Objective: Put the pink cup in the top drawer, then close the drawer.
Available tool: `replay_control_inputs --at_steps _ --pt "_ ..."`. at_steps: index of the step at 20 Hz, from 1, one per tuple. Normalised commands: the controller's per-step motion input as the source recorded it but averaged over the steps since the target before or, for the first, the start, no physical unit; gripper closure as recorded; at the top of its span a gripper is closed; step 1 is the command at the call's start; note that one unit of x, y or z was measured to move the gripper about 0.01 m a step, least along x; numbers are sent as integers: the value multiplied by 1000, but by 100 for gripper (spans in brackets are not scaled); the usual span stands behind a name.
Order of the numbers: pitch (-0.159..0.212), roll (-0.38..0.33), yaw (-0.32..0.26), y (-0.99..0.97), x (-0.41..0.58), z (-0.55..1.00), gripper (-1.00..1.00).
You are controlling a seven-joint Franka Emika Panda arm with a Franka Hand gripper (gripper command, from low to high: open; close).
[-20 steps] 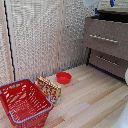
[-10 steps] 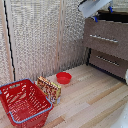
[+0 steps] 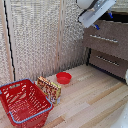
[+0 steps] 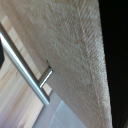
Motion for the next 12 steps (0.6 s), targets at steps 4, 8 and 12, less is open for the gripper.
replay_control_inputs --at_steps 4,8,12 --pt "36 -375 160 0 -287 -86 -100" --pt "65 -307 93 295 -141 -82 -100" --pt "92 -219 69 519 -56 -31 -100"
